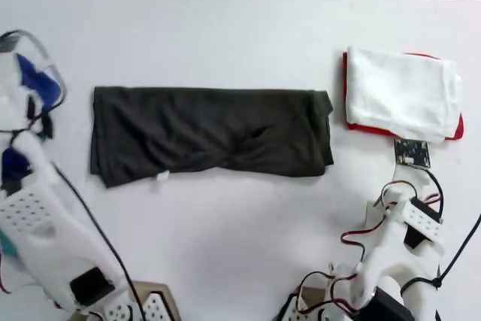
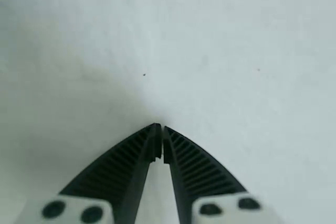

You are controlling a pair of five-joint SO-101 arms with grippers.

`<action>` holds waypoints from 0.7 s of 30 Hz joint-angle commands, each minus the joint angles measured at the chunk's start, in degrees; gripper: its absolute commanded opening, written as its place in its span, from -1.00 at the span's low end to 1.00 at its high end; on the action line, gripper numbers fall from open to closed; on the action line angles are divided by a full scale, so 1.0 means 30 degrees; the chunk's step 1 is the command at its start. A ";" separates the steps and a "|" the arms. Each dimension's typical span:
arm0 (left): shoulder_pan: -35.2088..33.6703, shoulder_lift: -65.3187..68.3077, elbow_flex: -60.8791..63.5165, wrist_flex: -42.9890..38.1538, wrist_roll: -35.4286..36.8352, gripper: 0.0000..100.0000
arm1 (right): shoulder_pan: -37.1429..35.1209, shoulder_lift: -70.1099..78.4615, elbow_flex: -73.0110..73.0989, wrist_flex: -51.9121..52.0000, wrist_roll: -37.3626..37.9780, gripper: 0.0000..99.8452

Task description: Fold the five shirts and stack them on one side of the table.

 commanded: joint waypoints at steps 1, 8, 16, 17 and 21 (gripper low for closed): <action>0.2051 -0.0176 -0.0864 0.0733 0.0791 -0.61 | -0.0278 -0.0513 0.0000 -0.0190 -0.0059 -0.96; 0.3018 0.1495 -0.0864 -0.0029 0.3751 -0.52 | -0.0278 -0.0513 0.0000 -0.0190 -0.0059 -0.96; 0.3985 0.4571 -0.1011 0.0029 0.5187 -0.52 | -0.0278 -0.0513 0.0000 -0.0190 -0.0059 -0.96; 0.4044 0.4689 -0.1011 0.0029 0.5187 -0.52 | -0.0308 -0.0513 0.0000 -0.0190 -0.0059 -0.96; 0.4132 0.4952 -0.1011 -0.0029 0.5304 -0.52 | -0.0308 -0.0513 0.0000 -0.0190 -0.0059 -0.96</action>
